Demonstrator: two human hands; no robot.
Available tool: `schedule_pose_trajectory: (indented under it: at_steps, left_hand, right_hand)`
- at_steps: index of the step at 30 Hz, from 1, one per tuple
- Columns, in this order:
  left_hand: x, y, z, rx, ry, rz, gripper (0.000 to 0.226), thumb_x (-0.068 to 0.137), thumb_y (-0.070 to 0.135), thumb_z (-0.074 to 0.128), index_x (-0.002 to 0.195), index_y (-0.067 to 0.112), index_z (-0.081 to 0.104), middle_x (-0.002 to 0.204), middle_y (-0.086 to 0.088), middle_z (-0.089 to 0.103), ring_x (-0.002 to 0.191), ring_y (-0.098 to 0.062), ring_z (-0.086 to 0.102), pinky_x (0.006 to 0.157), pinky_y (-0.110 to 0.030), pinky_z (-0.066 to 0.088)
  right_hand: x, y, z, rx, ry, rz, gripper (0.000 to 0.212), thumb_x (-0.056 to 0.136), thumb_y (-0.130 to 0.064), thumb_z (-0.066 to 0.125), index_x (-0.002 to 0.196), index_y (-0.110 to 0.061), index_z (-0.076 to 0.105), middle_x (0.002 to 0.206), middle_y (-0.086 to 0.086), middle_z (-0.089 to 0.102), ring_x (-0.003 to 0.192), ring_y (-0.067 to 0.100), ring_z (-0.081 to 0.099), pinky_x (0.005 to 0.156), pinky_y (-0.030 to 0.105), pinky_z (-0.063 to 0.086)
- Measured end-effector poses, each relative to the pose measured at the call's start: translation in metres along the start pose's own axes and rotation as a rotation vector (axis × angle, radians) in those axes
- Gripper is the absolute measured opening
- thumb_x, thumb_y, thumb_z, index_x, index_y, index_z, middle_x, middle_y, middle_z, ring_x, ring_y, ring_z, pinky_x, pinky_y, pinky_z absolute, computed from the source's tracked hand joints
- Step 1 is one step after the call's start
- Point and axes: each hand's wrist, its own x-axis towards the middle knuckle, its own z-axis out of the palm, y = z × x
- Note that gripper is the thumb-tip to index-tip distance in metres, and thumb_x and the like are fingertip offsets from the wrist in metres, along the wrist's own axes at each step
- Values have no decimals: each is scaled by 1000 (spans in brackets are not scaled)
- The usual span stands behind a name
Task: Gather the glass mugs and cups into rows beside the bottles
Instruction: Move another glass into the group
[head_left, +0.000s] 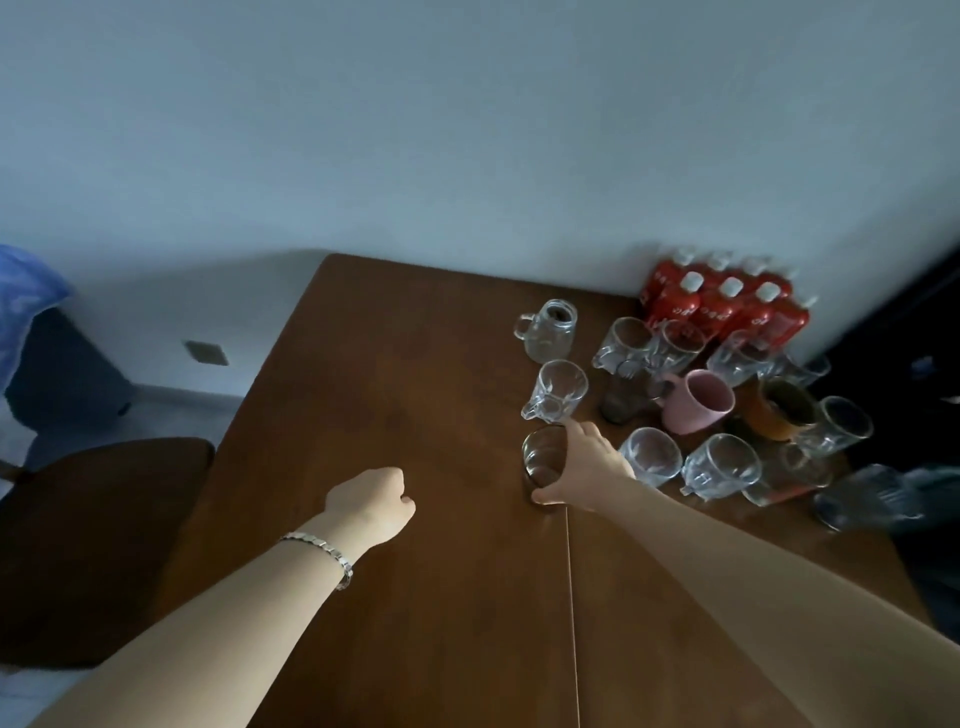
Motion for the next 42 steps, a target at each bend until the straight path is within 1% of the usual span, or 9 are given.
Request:
schedule_pose_trajectory:
  at_steps: [10, 17, 21, 24, 27, 29, 34, 38, 42]
  left_hand:
    - [22, 44, 0, 57, -46, 14, 31, 96, 29, 40, 119, 16, 57, 110, -1, 67, 100, -22, 65, 81, -30, 48]
    - [17, 46, 4, 81, -64, 4, 29, 96, 30, 40, 116, 16, 57, 101, 1, 67, 84, -20, 62, 74, -28, 46]
    - [6, 49, 0, 101, -65, 38, 29, 97, 31, 40, 115, 17, 58, 99, 1, 68, 89, -20, 65, 77, -29, 48]
    - [-2, 62, -8, 130, -50, 93, 29, 98, 32, 40, 117, 18, 57, 105, 2, 67, 94, -18, 66, 81, -30, 50]
    - [-2, 90, -18, 148, -34, 175, 27, 98, 32, 40, 115, 20, 57, 107, 4, 66, 91, -15, 62, 76, -26, 46]
    - [-1, 118, -26, 134, -28, 235, 26, 98, 32, 40, 114, 20, 58, 106, 3, 66, 91, -15, 61, 75, -26, 45]
    - [1, 207, -42, 85, 1, 366, 24, 96, 32, 42, 111, 22, 58, 109, 0, 65, 99, -23, 62, 84, -33, 49]
    - [15, 282, -43, 86, 6, 441, 24, 95, 31, 43, 109, 18, 58, 95, -1, 63, 86, -23, 60, 72, -31, 44]
    - [45, 362, -39, 70, 55, 448, 24, 95, 31, 45, 111, 17, 58, 108, -3, 66, 98, -24, 64, 80, -33, 49]
  right_hand:
    - [48, 31, 2, 99, -33, 26, 107, 61, -47, 81, 147, -17, 24, 138, 1, 40, 128, 21, 45, 94, 36, 47]
    - [48, 27, 13, 99, -36, 57, 122, 65, -61, 76, 152, -15, 4, 148, 6, 29, 139, 23, 33, 103, 40, 42]
    - [29, 40, 1, 126, -45, 54, 118, 70, -61, 72, 152, -15, 2, 151, 9, 27, 139, 26, 35, 104, 41, 42]
    - [12, 66, -13, 127, -55, 55, 93, 79, -52, 68, 149, -14, 20, 146, 10, 39, 130, 28, 47, 98, 40, 47]
    - [-4, 104, -31, 133, -141, 112, 54, 88, -36, 60, 135, -14, 47, 134, 9, 55, 120, 27, 55, 98, 36, 47]
    - [-18, 131, -46, 105, -167, 143, 40, 91, -32, 57, 126, -12, 58, 126, 9, 61, 116, 27, 57, 96, 34, 46]
    - [-41, 203, -85, 48, -141, 222, 40, 96, -35, 47, 119, -7, 64, 121, 11, 63, 112, 28, 59, 94, 34, 46]
    - [-35, 268, -112, 87, -61, 298, 34, 91, -33, 52, 104, -8, 70, 107, 9, 68, 99, 24, 65, 86, 36, 52]
    - [-5, 333, -137, 96, 3, 292, 27, 89, -34, 53, 99, -16, 71, 107, 4, 69, 96, 21, 66, 86, 35, 55]
